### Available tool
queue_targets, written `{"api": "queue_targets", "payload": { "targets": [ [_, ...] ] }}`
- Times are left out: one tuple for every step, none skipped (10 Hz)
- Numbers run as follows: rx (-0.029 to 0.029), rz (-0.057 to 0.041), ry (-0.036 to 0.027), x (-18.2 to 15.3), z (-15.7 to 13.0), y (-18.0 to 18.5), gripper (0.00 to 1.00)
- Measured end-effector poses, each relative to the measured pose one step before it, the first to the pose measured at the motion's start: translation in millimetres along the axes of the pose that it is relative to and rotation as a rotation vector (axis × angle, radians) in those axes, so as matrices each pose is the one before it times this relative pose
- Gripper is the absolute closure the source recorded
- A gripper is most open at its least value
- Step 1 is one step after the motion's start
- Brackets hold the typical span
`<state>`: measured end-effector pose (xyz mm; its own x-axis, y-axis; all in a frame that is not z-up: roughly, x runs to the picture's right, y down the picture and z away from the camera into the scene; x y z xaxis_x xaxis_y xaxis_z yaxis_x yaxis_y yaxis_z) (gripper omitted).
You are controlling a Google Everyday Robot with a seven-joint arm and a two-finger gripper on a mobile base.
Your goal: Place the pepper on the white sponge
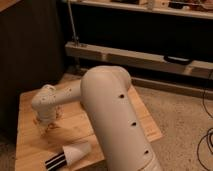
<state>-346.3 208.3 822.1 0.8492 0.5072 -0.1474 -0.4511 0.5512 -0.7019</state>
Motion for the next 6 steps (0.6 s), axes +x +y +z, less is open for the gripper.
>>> {"api": "queue_targets", "payload": {
  "targets": [
    [-0.00026, -0.00349, 0.00402, -0.03, 0.90, 0.64, 0.42],
    [0.00032, -0.00466, 0.00783, 0.32, 0.90, 0.83, 0.42],
    [0.00044, -0.00069, 0.00321, 0.60, 0.60, -0.13, 0.44],
    [0.00244, -0.00136, 0.00139, 0.47, -1.11, -0.30, 0.51],
    [0.00288, -0.00104, 0.00141, 0.85, -1.63, -0.66, 0.59],
    [0.00431, -0.00141, 0.00260, 0.80, -3.14, -0.63, 0.64]
  ]
}}
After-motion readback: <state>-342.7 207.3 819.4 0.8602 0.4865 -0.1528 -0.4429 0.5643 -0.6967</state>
